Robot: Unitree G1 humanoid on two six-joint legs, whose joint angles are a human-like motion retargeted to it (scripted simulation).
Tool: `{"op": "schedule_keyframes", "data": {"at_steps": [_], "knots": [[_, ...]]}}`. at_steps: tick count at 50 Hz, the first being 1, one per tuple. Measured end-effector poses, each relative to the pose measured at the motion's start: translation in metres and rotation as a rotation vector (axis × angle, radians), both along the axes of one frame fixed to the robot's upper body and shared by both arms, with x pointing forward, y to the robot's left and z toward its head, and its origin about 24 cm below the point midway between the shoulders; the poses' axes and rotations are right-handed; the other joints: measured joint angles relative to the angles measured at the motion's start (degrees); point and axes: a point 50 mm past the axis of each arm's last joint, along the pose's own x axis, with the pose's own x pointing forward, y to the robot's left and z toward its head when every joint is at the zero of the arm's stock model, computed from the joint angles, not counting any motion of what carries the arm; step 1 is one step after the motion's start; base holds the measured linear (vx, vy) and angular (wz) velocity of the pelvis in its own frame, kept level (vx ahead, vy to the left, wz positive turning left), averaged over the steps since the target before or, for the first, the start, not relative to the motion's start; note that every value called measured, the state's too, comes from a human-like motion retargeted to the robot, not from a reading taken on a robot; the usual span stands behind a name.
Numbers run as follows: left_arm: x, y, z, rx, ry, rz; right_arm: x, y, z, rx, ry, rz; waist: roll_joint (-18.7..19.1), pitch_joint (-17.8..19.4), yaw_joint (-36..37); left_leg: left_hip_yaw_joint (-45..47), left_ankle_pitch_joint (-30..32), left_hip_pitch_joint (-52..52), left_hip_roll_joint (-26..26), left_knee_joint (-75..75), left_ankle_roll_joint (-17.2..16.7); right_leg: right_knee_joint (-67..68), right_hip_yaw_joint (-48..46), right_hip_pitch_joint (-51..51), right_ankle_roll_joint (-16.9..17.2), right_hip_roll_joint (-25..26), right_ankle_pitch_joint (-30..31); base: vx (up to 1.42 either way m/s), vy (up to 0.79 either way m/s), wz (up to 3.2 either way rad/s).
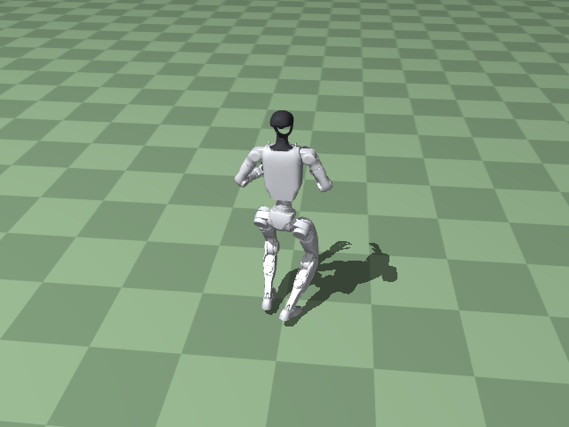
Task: Run
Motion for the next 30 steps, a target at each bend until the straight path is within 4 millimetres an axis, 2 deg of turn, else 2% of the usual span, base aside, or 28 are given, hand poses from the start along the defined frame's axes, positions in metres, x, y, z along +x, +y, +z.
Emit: {"op": "schedule_keyframes", "data": {"at_steps": [2, 5, 7, 8, 10, 13, 15, 16, 18, 20, 23, 25, 27, 30], "knots": [[-0.001, 0.005, 0.0, 0.006, -0.005, 0.031, 0.004, 0.002, -0.001, -0.004, 0.001, -0.006, -3.32, 1.26, -0.26, 0.02, -2.32, -0.32, -6.49, -3.71, 2.94, 8.64, 1.03, 0.23, 0.74, -7.12, 1.26, -0.1, 0.02, 0.53], [0.006, 0.006, 0.013, 0.024, -0.085, 0.049, 0.007, 0.004, -0.007, -0.019, 0.021, -0.022, -9.17, 3.05, -4.58, -0.4, -2.32, 3.7, -16.44, -10.77, 7.13, 21.09, 6.29, -5.84, 1.66, -17.06, 4.59, -0.11, 0.01, 0.76], [0.012, 0.004, 0.022, 0.013, -0.13, 0.051, 0.004, 0.005, -0.01, -0.02, 0.03, -0.015, -9.74, 3.65, -6.87, -1.14, -2.32, 10.11, -17.86, -14.51, 6.33, 23.23, 8.4, -10.04, 1.32, -17.27, 4.61, 0.04, 0.0, -0.29], [0.014, 0.002, 0.025, -0.002, -0.143, 0.051, 0.0, 0.005, -0.013, -0.019, 0.039, -0.006, -8.48, 3.69, -7.39, -1.58, -2.32, 13.56, -16.67, -15.53, 4.87, 22.33, 7.93, -11.37, 0.99, -15.2, 4.37, 0.11, -0.01, -0.89], [0.016, -0.002, 0.029, -0.038, -0.163, 0.04, -0.007, 0.003, -0.017, -0.02, 0.063, 0.01, -3.95, 3.14, -8.29, -2.54, 1.46, 19.89, -11.77, -18.3, 0.02, 15.93, 4.6, -13.05, 0.44, -8.72, 4.67, 0.12, -0.03, -0.99], [0.015, -0.014, 0.035, -0.093, -0.183, -0.031, -0.017, -0.004, -0.03, -0.032, 0.132, 0.02, 1.59, 0.87, -10.13, -3.64, 13.09, 24.42, -4.68, -18.29, -8.23, -0.68, 0.63, -14.61, 1.8, 1.12, 5.69, 0.07, -0.09, -0.44], [0.013, -0.023, 0.039, -0.106, -0.197, -0.09, -0.023, -0.01, -0.037, -0.036, 0.171, 0.008, 4.86, -0.56, -10.11, -3.86, 19.15, 24.48, 0.3, -13.48, -11.7, -11.56, -0.72, -14.96, 2.73, 7.57, 6.38, -0.02, -0.1, -0.21], [0.013, -0.026, 0.041, -0.099, -0.209, -0.111, -0.024, -0.013, -0.038, -0.03, 0.177, -0.003, 6.15, -0.96, -9.67, -3.56, 20.53, 23.9, 2.88, -9.39, -12.2, -14.43, -1.34, -14.84, 2.52, 9.76, 6.45, -0.06, -0.08, -0.17], [0.01, -0.031, 0.042, -0.091, -0.215, -0.139, -0.026, -0.015, -0.041, -0.02, 0.19, -0.021, 7.37, -1.23, -8.76, -2.19, 21.6, 23.08, 7.26, -0.03, -11.75, -14.36, -1.85, -14.88, 1.09, 11.94, 4.84, -0.09, -0.06, -0.1], [0.01, -0.032, 0.038, -0.075, -0.201, -0.136, -0.025, -0.018, -0.038, -0.012, 0.175, -0.043, 7.72, -0.92, -7.23, -1.06, 20.14, 21.35, 11.72, 10.32, -9.62, -10.41, -2.07, -13.8, -2.19, 12.87, 0.81, -0.06, -0.06, -0.05], [0.014, -0.024, 0.03, -0.037, -0.162, -0.064, -0.009, -0.02, -0.023, -0.011, 0.086, -0.097, 7.7, 1.69, -3.61, -1.59, 14.43, 15.0, 17.94, 23.57, -4.3, -5.18, -2.14, -10.18, -6.67, 13.98, -5.83, -0.05, -0.07, -0.02], [0.016, -0.015, 0.023, -0.015, -0.127, -0.011, 0.004, -0.017, -0.009, -0.007, 0.014, -0.12, 7.61, 3.18, -0.61, -1.95, 9.4, 8.49, 20.43, 27.35, -1.03, -4.6, -1.77, -7.73, -7.52, 14.66, -7.66, -0.03, -0.02, -0.04], [0.012, -0.004, 0.014, -0.015, -0.079, 0.028, 0.011, -0.013, 0.005, 0.031, -0.048, -0.119, 6.33, 3.48, 1.74, -1.36, 5.65, 2.37, 18.82, 24.05, 0.51, -6.07, -0.44, -4.43, -6.2, 13.97, -6.88, 0.0, 0.0, 0.0], [-0.001, 0.013, 0.001, -0.032, -0.004, 0.075, 0.013, -0.007, 0.021, 0.109, -0.102, -0.085, 2.67, 3.39, 3.92, 0.84, 3.64, -3.4, 11.5, 10.18, 0.02, -9.15, 2.17, 1.43, -1.37, 10.38, -2.61, 0.05, 0.05, 0.35]]}}
